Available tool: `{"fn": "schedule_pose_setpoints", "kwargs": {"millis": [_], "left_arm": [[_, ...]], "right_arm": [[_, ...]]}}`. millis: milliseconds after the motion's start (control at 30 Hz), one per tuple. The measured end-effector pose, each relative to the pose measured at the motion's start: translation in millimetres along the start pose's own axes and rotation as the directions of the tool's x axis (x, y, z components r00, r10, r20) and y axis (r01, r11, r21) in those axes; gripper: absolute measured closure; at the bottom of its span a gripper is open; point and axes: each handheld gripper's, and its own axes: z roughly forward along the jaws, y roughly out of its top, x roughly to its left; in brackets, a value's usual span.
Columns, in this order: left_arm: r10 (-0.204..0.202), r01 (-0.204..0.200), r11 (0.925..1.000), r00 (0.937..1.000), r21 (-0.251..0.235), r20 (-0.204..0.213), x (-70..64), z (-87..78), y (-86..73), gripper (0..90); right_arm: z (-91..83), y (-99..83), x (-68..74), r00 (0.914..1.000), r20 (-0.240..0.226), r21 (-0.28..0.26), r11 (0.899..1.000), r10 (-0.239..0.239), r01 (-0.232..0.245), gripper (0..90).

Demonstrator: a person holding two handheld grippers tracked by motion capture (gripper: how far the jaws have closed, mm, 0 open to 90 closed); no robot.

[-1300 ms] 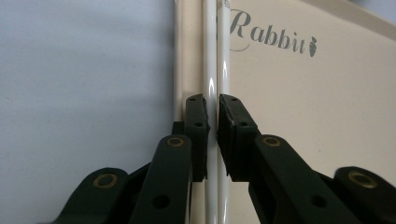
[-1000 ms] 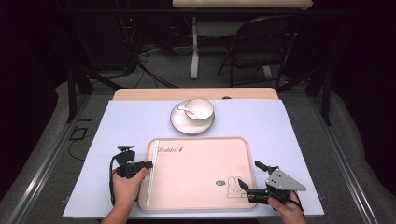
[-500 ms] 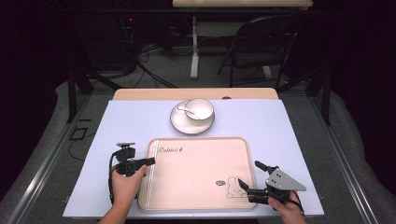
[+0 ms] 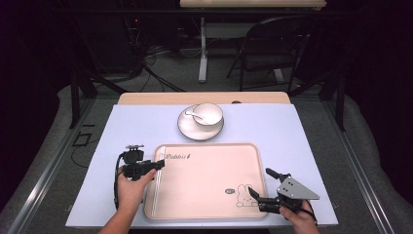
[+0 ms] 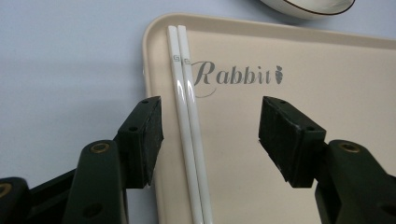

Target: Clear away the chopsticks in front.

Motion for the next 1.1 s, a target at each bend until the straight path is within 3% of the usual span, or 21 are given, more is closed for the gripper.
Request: {"fn": "schedule_pose_setpoints", "kwargs": {"millis": [233,567,833,1000,1100], "left_arm": [[0.043,-0.044,0.9990,0.9984,-0.012,-0.037,-2.6,-2.4,8.2,35.2],[0.147,-0.151,0.9870,0.9863,-0.055,-0.076,-10.6,-3.0,22.5,30.2],[0.138,-0.142,0.9892,0.9870,-0.038,-0.082,-13.8,-2.4,34.9,30.5],[0.157,-0.161,0.9857,0.9841,-0.049,-0.083,-17.0,-2.7,43.4,31.2],[0.144,-0.148,0.9867,0.9874,-0.066,-0.066,-19.0,-2.1,49.0,31.7]], "right_arm": [[0.0,0.0,-0.5,1.0000,0.000,-0.001,1.000,0.001,-0.001,14.0],[-0.1,0.1,-0.5,1.0000,0.000,-0.002,1.000,0.000,0.000,14.0],[-0.1,0.1,-0.6,1.0000,-0.001,-0.001,1.000,0.003,-0.003,14.0],[0.0,0.1,-0.7,1.0000,-0.001,-0.001,1.000,0.000,0.000,14.0],[0.0,0.1,-0.6,1.0000,0.000,0.000,1.000,0.004,-0.004,14.0]]}}
